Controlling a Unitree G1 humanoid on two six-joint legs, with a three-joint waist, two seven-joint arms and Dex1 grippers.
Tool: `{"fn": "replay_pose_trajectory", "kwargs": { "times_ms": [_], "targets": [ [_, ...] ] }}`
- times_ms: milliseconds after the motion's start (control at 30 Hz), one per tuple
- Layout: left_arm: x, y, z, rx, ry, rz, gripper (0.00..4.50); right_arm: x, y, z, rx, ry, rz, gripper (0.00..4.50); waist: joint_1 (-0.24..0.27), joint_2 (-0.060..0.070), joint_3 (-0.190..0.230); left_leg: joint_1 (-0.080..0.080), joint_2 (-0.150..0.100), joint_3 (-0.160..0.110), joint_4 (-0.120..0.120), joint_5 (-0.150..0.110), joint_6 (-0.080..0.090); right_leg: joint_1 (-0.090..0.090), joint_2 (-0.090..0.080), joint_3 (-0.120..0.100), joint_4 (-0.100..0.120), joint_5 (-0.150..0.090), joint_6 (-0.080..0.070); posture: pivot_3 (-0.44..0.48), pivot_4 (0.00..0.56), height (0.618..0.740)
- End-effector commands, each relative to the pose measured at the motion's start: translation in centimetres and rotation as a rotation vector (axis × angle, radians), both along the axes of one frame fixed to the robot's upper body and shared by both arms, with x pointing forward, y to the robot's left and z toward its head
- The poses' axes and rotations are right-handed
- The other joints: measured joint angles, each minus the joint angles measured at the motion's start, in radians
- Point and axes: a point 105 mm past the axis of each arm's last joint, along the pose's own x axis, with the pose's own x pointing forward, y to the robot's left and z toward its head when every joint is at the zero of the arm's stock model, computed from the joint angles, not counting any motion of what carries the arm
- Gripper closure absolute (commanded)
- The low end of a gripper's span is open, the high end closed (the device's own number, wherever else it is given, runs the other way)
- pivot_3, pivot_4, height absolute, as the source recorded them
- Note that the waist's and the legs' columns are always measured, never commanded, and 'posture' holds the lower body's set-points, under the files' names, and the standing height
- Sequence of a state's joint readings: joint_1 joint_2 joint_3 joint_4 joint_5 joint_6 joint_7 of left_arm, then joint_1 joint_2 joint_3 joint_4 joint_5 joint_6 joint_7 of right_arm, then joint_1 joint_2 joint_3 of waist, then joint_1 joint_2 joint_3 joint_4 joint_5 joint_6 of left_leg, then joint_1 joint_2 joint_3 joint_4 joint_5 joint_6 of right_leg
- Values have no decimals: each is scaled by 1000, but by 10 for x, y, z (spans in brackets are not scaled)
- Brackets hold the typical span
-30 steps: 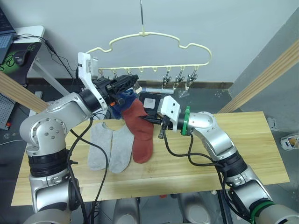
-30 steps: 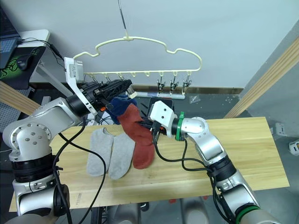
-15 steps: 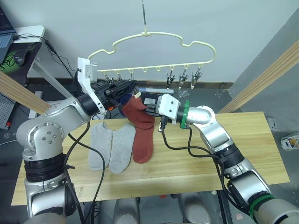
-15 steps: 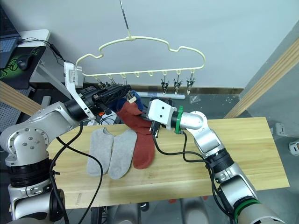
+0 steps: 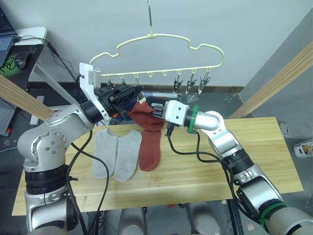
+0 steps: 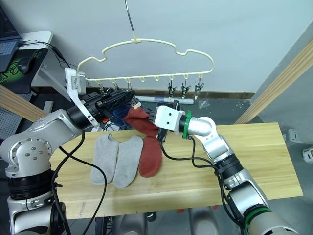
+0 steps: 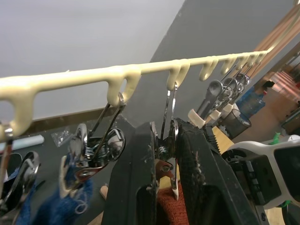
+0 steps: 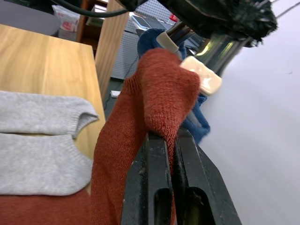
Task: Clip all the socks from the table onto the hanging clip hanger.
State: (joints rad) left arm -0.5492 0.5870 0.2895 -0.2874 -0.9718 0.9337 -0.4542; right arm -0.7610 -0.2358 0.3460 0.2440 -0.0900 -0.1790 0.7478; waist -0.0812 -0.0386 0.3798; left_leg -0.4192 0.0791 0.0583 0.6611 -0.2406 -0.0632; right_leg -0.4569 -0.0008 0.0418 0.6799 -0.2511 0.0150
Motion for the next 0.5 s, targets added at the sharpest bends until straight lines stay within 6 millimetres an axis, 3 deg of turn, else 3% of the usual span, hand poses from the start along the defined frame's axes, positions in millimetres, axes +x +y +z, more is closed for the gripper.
{"fn": "replay_pose_trajectory", "kwargs": {
  "times_ms": [33,500],
  "targets": [
    [-8,-3,8,14,-52,-24,4148,1,1,12,34,-45,-5,4500,0,0,0,0,0,0,0,0,0,0,0,0,0,0,0,-129,367,740],
    [-9,-4,7,34,-58,-31,4148,7,2,19,65,-47,-21,4500,0,0,0,0,0,0,0,0,0,0,0,0,0,0,0,-130,367,740]
  ]
}}
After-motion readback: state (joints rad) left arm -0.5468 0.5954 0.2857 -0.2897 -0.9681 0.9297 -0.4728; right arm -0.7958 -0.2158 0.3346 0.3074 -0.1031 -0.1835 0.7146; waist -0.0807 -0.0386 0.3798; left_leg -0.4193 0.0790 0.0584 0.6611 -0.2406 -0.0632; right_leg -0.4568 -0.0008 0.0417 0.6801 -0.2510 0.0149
